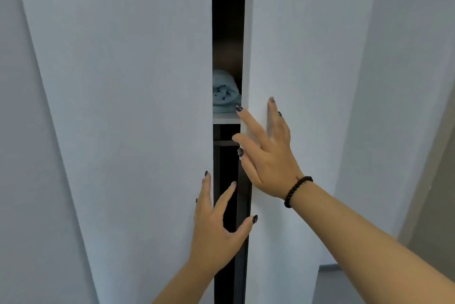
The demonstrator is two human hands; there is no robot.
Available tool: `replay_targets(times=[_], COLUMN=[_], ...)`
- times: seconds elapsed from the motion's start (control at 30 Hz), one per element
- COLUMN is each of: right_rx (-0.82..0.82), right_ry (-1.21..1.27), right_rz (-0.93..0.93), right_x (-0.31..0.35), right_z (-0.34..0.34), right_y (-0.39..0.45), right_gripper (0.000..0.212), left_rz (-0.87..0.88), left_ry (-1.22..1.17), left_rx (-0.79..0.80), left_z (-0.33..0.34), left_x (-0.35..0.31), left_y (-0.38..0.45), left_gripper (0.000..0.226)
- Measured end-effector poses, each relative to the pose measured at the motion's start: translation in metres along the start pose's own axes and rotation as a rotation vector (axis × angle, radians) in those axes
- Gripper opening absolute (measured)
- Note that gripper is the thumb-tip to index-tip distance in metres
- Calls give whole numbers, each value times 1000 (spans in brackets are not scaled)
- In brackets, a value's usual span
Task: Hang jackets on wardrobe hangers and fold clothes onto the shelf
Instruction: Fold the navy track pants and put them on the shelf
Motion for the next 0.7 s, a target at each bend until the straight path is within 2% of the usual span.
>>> replay_targets(times=[0.1,0.3,0.43,0.5,0.7], right_rx=[-21,4,90,137,194], right_ry=[5,-28,10,-18,-83], right_rz=[-5,5,168,153,153], right_x=[-2,-7,-27,-33,-44], right_z=[21,57,79,88,114], right_y=[7,17,18,21,24], right_gripper=[30,49,70,67,59], left_rz=[-166,-231,-430,-482,-470], left_ry=[-83,106,242,271,297], left_rx=[7,29,93,87,58], left_z=[-8,-18,-20,-25,-22], left_x=[19,47,68,75,85], left_y=[13,43,63,74,97], left_gripper=[84,102,134,144,146])
Point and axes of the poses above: each hand's wrist, its own y-axis towards the middle knuckle, its own z-axis out of the palm, x = y × z, the point moved 5 cm from there along y, towards the middle knuckle
